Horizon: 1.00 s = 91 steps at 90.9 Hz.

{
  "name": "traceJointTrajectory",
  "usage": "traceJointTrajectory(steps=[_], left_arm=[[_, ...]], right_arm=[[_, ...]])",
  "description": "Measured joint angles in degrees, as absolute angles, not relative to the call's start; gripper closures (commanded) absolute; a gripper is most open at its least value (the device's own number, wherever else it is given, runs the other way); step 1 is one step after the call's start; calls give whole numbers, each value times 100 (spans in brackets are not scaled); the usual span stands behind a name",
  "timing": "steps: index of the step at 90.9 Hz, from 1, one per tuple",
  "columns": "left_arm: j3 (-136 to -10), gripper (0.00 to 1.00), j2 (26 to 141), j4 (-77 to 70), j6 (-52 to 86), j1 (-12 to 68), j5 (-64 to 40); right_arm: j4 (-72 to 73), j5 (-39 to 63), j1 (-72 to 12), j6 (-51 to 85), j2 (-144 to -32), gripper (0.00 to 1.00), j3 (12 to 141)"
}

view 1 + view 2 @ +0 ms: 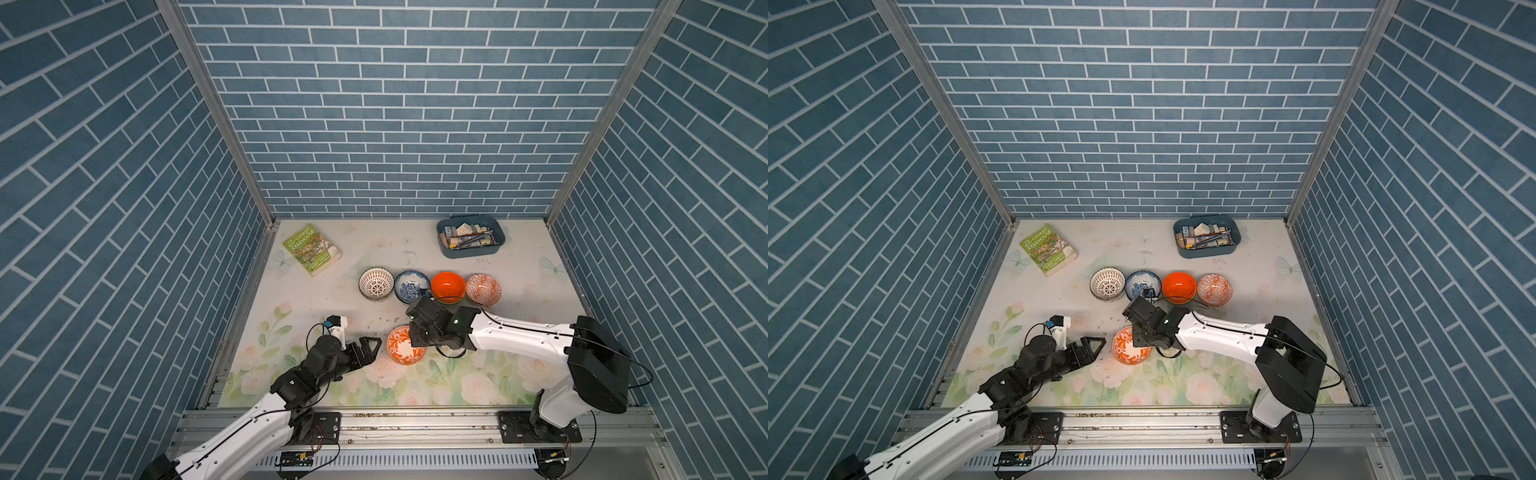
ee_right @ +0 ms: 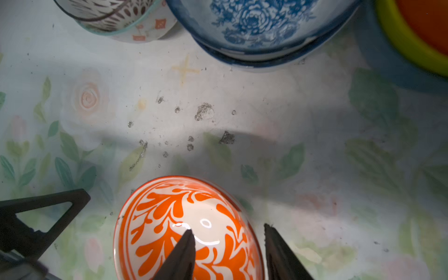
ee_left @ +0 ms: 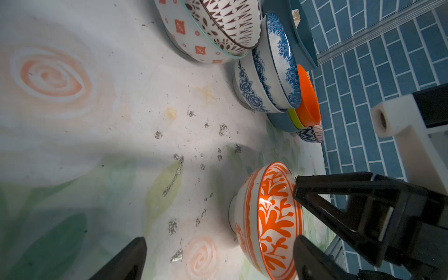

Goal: Stack the bowls
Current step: Pick up the bowl from the center of the board.

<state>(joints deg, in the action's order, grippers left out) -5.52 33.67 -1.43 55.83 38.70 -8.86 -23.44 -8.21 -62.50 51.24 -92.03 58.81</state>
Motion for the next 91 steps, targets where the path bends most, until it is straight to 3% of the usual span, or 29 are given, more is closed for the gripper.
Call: traceJointTrajectory(steps=[14, 36, 71, 91], left_arm=[[-366, 0, 3326, -327, 5881, 4058, -836], [-211, 0, 3280, -517, 6086, 4233, -600], [-193, 0, 3612, -773, 6082, 4230, -425], [-193, 0, 3638, -862, 6064, 4233, -410]], right_arm=[[-2390, -897, -6333, 5234, -9369, 57, 5900], [-2504, -958, -6337, 5325, -9408, 76, 5907], [-2390, -919, -6366, 5424, -9310, 95, 5673], [-2449, -954, -6377, 5422, -9207, 100, 5627]])
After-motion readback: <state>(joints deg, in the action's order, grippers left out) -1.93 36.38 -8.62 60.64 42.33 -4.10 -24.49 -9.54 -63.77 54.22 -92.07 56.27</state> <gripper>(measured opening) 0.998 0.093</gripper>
